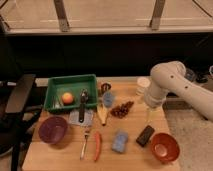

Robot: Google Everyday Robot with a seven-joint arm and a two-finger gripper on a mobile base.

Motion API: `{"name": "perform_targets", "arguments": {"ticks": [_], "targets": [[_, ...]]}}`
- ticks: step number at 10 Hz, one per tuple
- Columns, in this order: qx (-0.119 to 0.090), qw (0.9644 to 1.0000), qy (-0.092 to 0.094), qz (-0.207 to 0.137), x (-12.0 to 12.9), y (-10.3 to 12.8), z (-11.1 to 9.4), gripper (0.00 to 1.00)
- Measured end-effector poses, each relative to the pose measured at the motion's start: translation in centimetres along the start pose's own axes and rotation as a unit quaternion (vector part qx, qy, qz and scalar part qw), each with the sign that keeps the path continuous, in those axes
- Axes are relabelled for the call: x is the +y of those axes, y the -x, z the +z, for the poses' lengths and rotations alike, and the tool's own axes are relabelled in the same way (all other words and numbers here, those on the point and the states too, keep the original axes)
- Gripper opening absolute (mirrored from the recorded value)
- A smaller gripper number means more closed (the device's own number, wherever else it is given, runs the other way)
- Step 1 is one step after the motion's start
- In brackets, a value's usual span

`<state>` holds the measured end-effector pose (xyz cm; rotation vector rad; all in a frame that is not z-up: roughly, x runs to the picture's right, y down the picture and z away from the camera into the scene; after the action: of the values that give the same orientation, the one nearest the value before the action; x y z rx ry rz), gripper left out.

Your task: Stack bowls on top of each other

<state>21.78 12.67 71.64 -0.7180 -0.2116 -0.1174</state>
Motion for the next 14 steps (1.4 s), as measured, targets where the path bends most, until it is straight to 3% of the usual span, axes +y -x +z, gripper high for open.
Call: {"name": "perform_targets", "arguments": {"ticks": [1,2,14], "targets": [[-0.001,1.0,0.007,0.007,0.84,-1.93,0.47,0.69],[0.0,0.9999,0.012,0.009,1.23,-2.41,0.54,0.69],[-0.001,0.9999,0.009,0.007,0.93,-2.19,0.57,0.69]]}}
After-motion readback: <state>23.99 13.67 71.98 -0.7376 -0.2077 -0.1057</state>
